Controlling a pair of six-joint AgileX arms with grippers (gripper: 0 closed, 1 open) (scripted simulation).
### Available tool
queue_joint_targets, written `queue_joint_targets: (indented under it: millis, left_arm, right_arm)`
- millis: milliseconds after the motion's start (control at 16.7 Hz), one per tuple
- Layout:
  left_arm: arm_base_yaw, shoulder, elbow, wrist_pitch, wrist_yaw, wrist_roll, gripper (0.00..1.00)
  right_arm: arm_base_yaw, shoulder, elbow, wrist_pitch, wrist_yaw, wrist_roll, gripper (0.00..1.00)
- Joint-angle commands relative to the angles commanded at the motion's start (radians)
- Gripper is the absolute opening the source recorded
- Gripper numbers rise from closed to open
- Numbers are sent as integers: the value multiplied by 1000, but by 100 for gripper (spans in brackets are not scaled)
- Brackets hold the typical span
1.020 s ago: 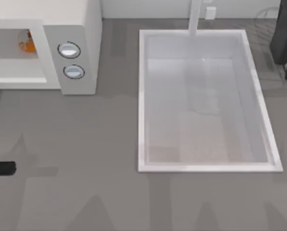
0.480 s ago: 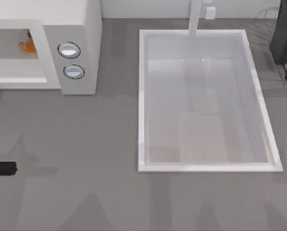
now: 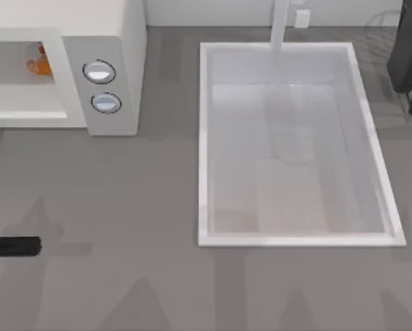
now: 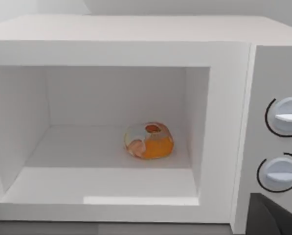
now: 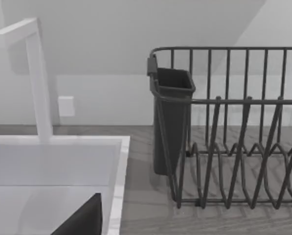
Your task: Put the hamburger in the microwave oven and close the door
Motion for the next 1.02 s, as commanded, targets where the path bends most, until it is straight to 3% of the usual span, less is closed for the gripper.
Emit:
queue_joint_targets:
  millis: [240, 600, 780, 1020]
  left_arm:
    - [-117, 5, -19, 25, -120, 2, 0]
    - [-121, 31, 9, 26, -130, 2, 0]
    - [-57, 95, 73, -30, -68, 38, 0]
    - [172, 320, 304, -211, 151, 154, 0]
  right_arm:
    - [0, 0, 0, 0, 0, 0, 100]
    - [0, 0, 0, 0, 0, 0, 100]
    - [0, 0, 0, 0, 0, 0, 100]
    - [0, 0, 0, 0, 0, 0, 100]
